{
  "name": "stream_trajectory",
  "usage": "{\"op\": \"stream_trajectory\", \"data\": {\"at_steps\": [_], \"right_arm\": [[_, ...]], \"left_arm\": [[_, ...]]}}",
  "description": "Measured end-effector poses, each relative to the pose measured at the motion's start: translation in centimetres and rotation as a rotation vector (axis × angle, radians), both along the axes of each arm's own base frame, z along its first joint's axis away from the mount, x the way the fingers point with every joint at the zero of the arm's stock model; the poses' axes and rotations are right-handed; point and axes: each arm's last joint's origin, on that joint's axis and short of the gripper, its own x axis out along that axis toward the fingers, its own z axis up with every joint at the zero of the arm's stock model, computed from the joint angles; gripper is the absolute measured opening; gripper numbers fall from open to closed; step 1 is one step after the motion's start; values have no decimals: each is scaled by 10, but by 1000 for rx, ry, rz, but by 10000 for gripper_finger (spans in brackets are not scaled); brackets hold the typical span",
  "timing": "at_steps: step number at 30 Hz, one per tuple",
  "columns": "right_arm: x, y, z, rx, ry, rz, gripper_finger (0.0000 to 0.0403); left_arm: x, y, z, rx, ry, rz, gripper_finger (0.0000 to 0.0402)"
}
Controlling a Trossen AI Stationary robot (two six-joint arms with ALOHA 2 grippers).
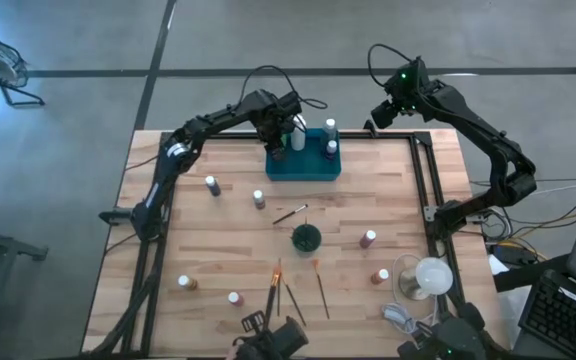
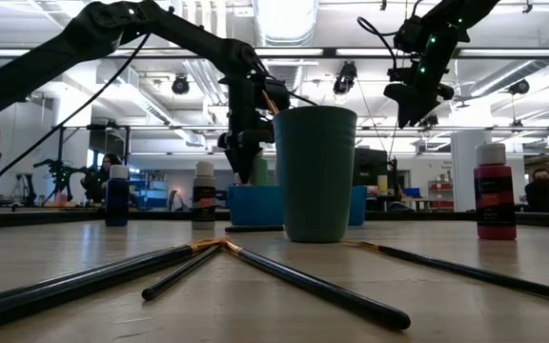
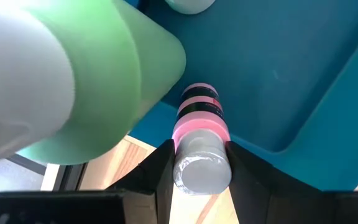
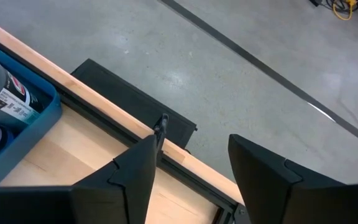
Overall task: Pick & Place Paint Supplies
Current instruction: Put the pink paint bottle into the blue bin
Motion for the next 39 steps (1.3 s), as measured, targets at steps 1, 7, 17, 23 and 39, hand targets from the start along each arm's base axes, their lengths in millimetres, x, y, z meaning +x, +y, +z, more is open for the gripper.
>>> {"op": "stream_trajectory", "data": {"at_steps": [1,7,17,23,39], "right_arm": [[0,0,0,0,0,0,190],[0,0,0,0,0,0,177],[0,0,0,-1,1,2,179],[0,-1,1,-10,-2,4,197],[0,-1,1,-10,0,6,216]], "left_arm": [[0,0,0,0,-1,0,124],[0,0,1,1,-3,-1,124],[1,0,1,-7,-11,-6,124],[1,0,0,-5,-17,-8,126],[5,-1,0,8,-31,-52,148]]}}
